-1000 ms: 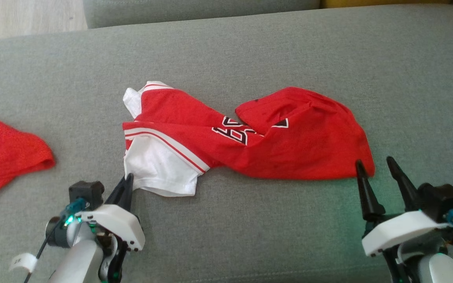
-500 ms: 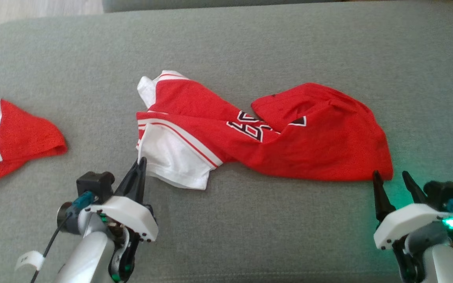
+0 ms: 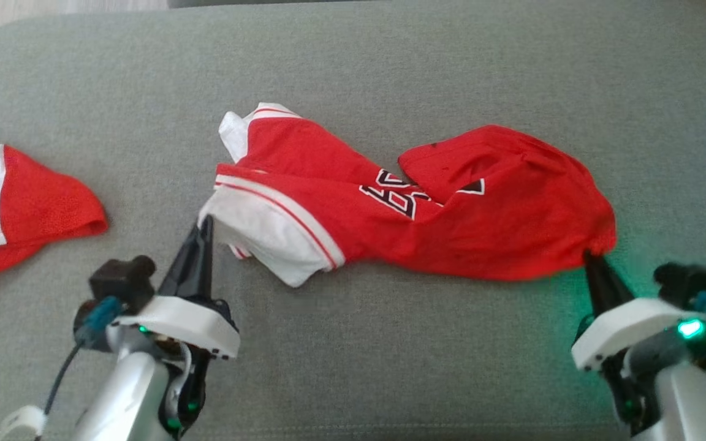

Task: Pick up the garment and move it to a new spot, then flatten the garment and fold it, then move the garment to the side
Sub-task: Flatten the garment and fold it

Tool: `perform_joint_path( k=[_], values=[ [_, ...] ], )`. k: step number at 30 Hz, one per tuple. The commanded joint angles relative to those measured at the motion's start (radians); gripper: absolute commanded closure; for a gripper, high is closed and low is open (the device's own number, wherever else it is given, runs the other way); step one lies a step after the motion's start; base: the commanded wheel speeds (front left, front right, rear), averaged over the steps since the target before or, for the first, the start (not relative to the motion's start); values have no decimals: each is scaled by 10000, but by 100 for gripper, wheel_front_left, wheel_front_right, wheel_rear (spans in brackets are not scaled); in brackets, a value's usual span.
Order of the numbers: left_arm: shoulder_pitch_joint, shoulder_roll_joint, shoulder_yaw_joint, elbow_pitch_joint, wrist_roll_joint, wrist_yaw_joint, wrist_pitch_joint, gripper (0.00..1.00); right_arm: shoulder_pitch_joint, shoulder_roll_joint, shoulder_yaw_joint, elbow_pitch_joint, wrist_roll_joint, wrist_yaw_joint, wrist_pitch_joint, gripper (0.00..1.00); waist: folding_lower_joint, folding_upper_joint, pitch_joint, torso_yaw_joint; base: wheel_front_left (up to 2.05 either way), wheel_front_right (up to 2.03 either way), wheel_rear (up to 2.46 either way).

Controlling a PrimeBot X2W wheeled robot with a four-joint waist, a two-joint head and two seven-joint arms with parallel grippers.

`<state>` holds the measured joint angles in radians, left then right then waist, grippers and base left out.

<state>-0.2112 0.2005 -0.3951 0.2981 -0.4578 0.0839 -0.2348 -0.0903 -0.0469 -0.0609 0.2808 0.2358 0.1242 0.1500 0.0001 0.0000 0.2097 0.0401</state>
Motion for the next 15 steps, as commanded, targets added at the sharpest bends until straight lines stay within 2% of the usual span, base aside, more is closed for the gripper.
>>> perform_joint_path(
  k=[1, 9, 15],
  values=[
    [-88, 285, 512, -666, 55, 117, -137, 100, -97, -233, 265, -735, 87, 65, -103, 100, -1, 0, -84, -43, 0, 0, 0],
    [-167, 694, 1164, -3791, 514, 455, -244, 100, -445, -784, 291, -3701, 168, 65, 1, 100, -1, 0, -616, -147, 0, 0, 0],
    [-1383, 1073, 1459, -5765, 771, 409, 16, 100, -1358, -1236, -24, -5819, -22, 65, 433, 100, -1, 0, -1062, -108, 0, 0, 0]
  ],
)
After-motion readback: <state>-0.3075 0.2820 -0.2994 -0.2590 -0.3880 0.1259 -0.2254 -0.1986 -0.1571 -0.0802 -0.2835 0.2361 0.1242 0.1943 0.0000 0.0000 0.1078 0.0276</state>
